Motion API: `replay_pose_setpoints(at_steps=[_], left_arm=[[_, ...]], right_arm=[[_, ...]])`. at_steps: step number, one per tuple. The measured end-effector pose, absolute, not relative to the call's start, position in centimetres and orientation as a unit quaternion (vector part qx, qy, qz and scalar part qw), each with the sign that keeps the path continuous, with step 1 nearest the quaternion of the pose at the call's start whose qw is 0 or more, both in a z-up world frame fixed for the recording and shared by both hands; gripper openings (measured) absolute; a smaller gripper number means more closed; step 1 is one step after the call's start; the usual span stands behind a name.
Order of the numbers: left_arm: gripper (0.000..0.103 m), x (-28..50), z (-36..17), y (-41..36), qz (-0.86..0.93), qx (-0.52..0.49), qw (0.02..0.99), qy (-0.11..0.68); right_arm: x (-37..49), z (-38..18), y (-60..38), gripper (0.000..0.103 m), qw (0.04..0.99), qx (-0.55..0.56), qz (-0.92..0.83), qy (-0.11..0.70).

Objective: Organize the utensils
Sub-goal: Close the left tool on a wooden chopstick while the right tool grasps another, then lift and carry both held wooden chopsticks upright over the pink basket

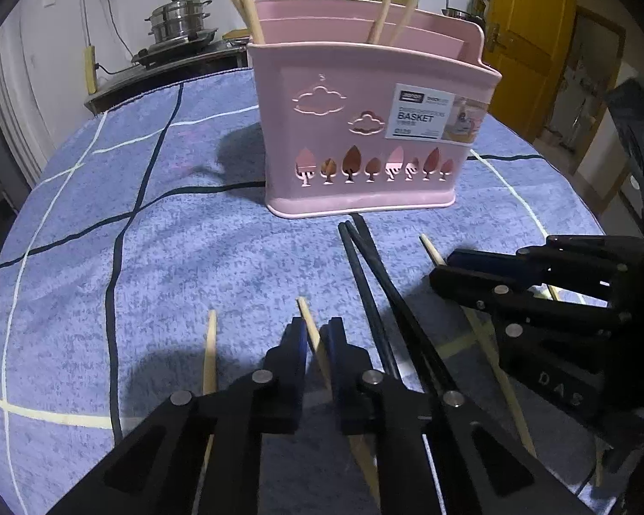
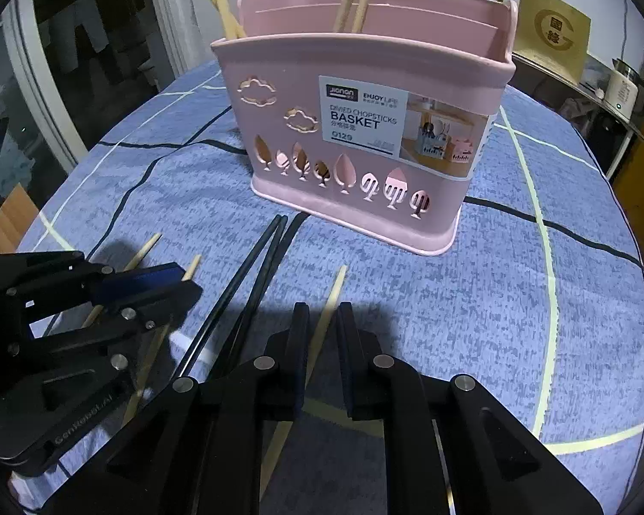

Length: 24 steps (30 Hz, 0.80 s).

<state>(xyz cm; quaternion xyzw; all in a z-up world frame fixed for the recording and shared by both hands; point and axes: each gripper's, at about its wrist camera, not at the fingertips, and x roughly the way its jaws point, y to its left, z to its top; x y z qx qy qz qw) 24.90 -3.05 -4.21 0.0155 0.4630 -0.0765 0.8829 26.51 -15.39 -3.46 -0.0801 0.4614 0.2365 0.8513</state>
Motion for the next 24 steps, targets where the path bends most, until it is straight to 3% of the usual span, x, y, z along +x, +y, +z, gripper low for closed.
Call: replay_pose_setpoints(at_steps=[7,9,15,24], left_arm=[[0.006,25.9,-4.1,-3.2,-0.076,0.033,0.88,0.468],[0.006,26.1,-4.2,-3.2,-0.076,0.036,0.879,0.469],[0.005,26.9,-3.7,-2.6,-0.082,0.018,0.878,0.472],[0.005,25.9,1.0,-1.8,-0.097,-0.008,0.898,0.429]], right_arm=[[27.5,-3.4,-14.7,0.013,0.849,-0.084,0.225,0.471],[27.6,-3.4,-14.5,0.007,0.851,-0.088,0.219,0.47],[27.4,-2.9,-15.1,0.005,0.855,-0.07,0.223,0.462],[26.2,1.6,-16.4,0.005,0.879,-0.05,0.233,0.413]])
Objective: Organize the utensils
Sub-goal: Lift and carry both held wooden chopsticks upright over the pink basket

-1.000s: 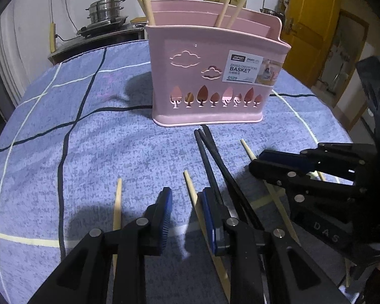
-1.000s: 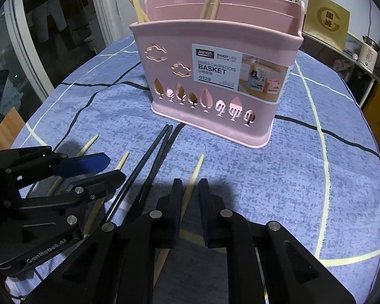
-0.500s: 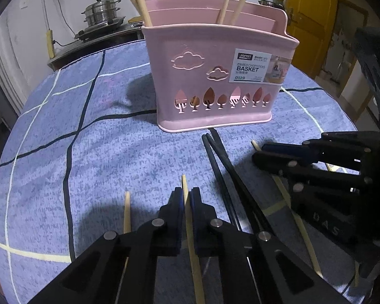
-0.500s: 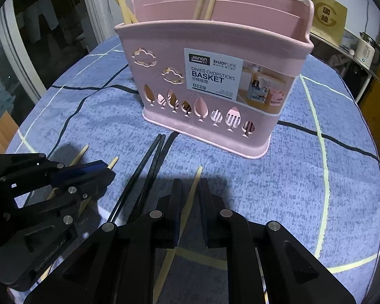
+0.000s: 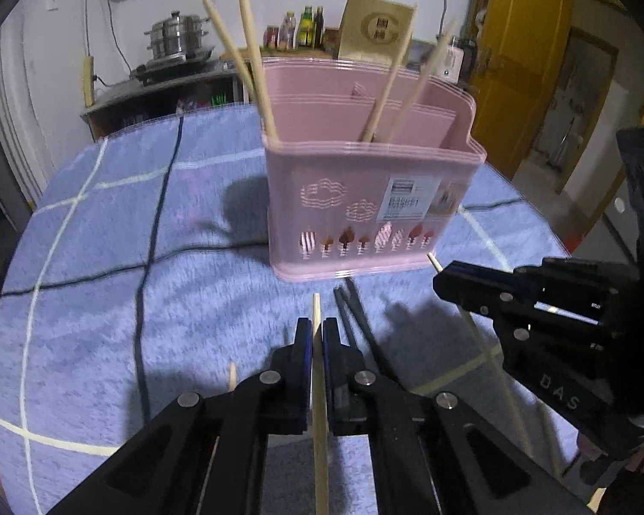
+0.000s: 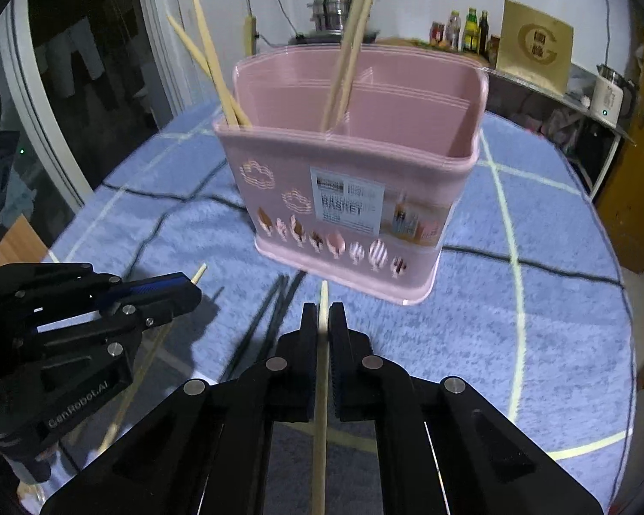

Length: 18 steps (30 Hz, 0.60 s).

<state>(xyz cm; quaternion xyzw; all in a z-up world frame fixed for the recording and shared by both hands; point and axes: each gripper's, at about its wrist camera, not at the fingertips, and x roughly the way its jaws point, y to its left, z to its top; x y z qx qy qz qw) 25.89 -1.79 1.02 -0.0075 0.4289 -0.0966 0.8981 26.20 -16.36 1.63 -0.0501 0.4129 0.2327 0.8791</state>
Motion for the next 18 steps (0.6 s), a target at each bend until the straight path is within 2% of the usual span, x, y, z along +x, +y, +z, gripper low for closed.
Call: replay_pose_setpoints(at_steps=[9,18], left_arm=[[0.005,25.0,7.0,-0.9,-0.103,-0.018,0.924,0.367],[0.005,23.1,10.3,-0.5,-0.117,-0.027,0.939,0.322]], right_arm=[[24.3,7.6,-17.7,0.005,0.909,-0.027,0.236,0.343],[22.5,10.0,-18.2,0.005,0.923,-0.016,0.233,0.305]])
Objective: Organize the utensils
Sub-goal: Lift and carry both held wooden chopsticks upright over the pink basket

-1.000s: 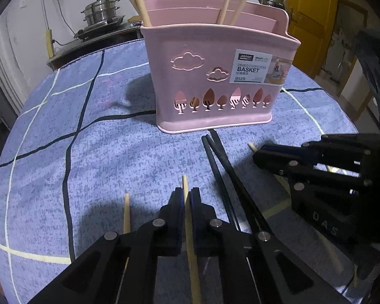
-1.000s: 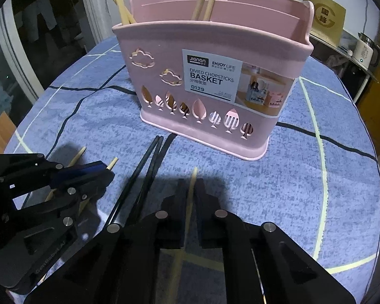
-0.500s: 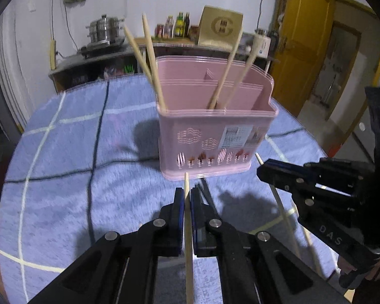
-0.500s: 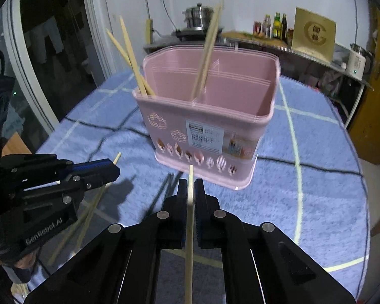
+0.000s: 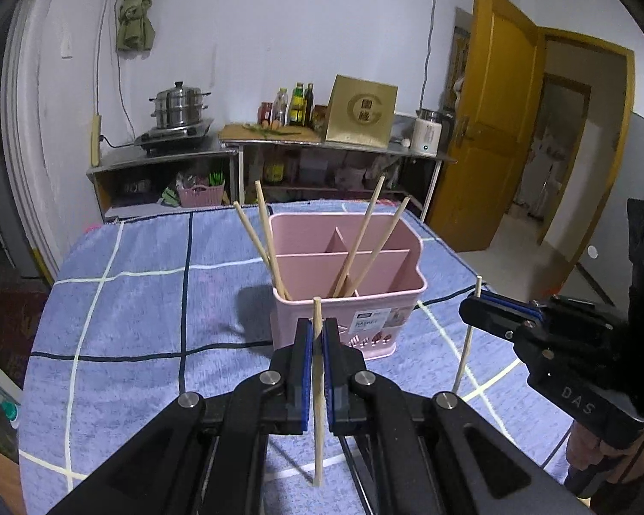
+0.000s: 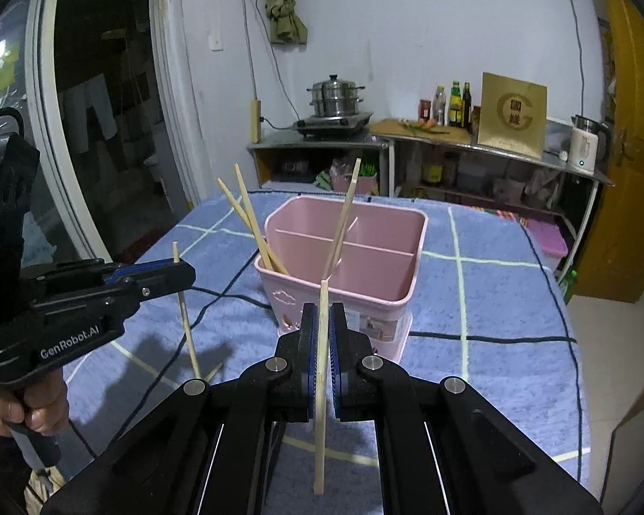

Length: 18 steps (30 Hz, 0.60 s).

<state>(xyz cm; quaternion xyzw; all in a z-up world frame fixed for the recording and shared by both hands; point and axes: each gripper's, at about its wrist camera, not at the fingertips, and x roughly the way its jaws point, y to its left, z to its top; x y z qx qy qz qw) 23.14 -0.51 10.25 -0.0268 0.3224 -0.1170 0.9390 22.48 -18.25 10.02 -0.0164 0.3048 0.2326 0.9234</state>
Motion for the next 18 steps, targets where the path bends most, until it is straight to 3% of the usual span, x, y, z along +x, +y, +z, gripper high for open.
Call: replay_pose_setpoints(at_steps=[18], left_arm=[[0.005,16.7,10.1,0.2,-0.135,-0.027,0.939,0.316]], right_arm=[[16.5,10.2,-21.0,0.005,0.93,-0.028,0.231,0.285]])
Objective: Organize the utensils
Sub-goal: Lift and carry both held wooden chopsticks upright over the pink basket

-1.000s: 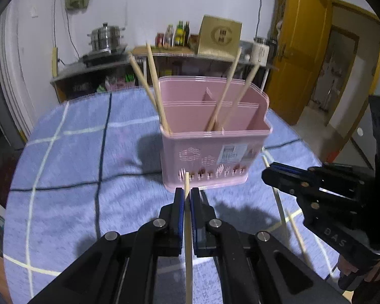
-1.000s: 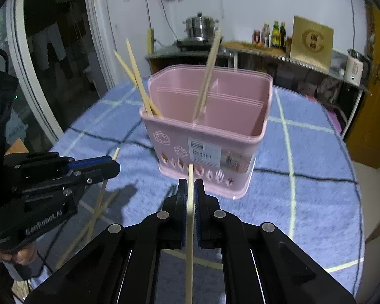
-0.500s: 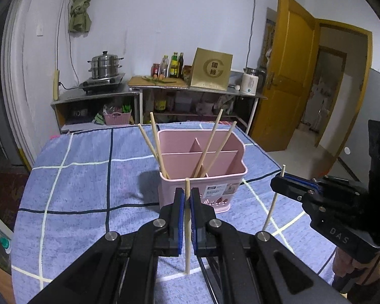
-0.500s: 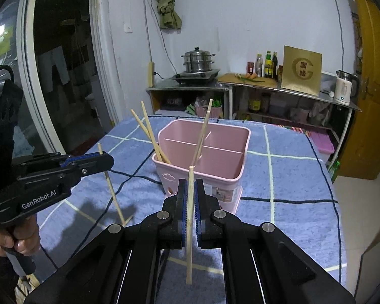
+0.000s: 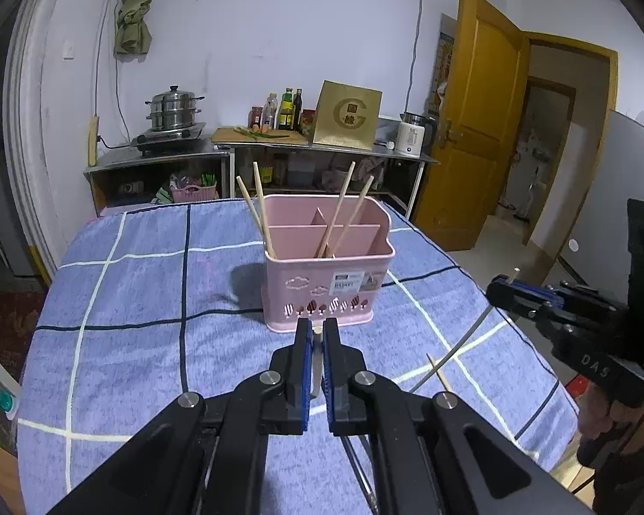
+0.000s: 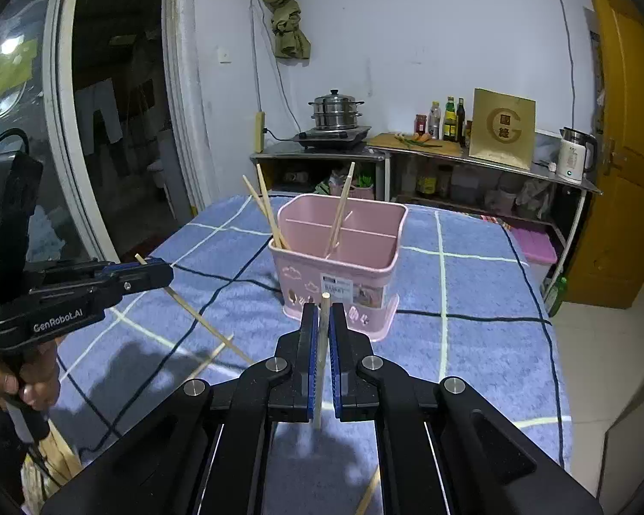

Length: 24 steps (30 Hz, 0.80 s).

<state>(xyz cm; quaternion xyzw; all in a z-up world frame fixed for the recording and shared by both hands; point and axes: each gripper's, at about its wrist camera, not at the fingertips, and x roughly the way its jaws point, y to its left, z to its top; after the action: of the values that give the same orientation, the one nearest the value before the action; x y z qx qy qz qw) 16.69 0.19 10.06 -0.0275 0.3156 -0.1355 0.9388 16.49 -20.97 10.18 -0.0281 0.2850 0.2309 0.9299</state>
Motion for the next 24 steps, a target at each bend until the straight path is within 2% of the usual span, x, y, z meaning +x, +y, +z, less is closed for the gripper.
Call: replay_pose_setpoints(at_steps=[24], left_arm=[[0.004,15.6,12.6,-0.3,-0.152,-0.019,0.944,0.291]], right_arm=[[16.0,12.2,-20.7,0.005,0.942,-0.042,0.228,0.244]])
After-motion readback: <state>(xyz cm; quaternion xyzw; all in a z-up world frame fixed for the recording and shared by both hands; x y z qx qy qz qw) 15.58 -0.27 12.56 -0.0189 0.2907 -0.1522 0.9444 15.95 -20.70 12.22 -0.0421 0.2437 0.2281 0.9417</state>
